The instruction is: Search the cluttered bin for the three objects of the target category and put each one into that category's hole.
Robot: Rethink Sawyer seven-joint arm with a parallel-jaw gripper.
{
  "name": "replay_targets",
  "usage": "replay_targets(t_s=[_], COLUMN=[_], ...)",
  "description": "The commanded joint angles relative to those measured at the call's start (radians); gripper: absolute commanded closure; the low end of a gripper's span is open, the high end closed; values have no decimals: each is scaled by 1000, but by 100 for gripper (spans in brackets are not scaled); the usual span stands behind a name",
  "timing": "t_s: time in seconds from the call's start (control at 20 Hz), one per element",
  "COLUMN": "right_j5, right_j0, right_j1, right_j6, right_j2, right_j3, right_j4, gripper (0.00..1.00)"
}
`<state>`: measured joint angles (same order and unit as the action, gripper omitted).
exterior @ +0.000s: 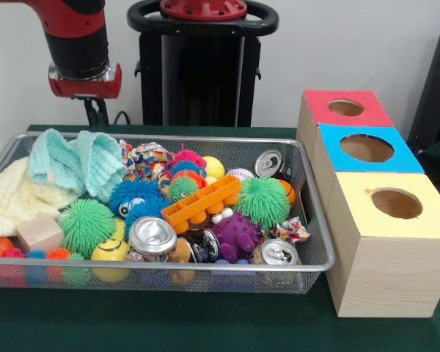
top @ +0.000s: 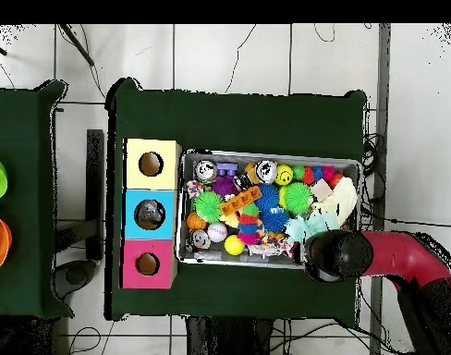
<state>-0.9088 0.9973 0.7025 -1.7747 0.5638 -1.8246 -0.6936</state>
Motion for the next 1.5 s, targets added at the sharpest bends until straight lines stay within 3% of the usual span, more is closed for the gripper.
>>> replay_targets(t_s=[0.05, 0.5, 0.7, 0.75, 1.05, 1.5], right_j5=[-211, -259, -179, -159, -29, 86], right_j0=[-19, -10, 6, 9, 41, 1], right_j1=[73, 73, 84, 87, 67, 29], right_j6=[344, 334, 301, 292, 277, 165], right_j2=[112, 147, 162, 166, 180, 130], right_j3=[111, 122, 92, 84, 49, 50], right_j4=[54, 36, 22, 18, -27, -100], gripper=[100, 100, 100, 0, 0, 0])
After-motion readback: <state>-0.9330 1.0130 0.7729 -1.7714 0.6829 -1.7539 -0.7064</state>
